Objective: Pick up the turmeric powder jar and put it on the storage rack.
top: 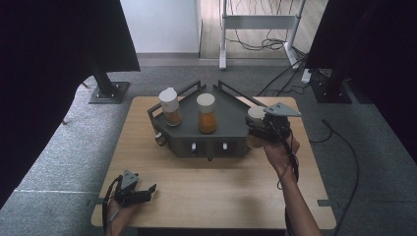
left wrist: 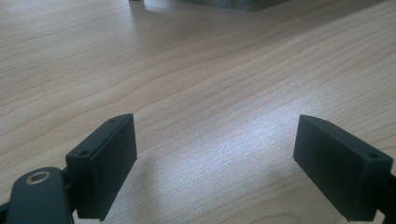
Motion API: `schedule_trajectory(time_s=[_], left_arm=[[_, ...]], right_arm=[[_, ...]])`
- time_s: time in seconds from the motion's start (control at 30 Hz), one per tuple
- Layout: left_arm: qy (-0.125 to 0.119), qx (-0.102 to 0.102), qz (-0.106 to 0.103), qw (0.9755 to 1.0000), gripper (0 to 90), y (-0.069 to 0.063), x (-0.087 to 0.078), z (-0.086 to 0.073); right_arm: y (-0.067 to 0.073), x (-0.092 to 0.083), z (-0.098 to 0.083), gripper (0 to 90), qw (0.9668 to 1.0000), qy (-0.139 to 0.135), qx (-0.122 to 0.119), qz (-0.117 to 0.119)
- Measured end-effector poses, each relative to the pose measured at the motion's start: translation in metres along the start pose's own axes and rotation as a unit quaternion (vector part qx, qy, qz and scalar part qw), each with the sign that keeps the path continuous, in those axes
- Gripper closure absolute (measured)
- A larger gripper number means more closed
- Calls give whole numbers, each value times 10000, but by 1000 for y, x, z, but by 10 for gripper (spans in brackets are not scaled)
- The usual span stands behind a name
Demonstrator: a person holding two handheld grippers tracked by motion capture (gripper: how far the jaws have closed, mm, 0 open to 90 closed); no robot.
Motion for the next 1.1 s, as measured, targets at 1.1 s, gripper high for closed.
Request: schedule_trajectory(time_s=[1.1], left_arm=[[-34, 7, -3, 10000, 130, 0, 0, -1]], right_arm=[[7, 37, 47, 333, 9997, -98, -190, 120]])
Point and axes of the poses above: each handheld gripper's, and its own axes: x roughly forward along the jaws, z roughly out of its top, y roughly to its left, the point moved 4 cm from there along x, roughly forward along the jaws, and after that the axes turned 14 degrees about y, right-handed, at the moved point
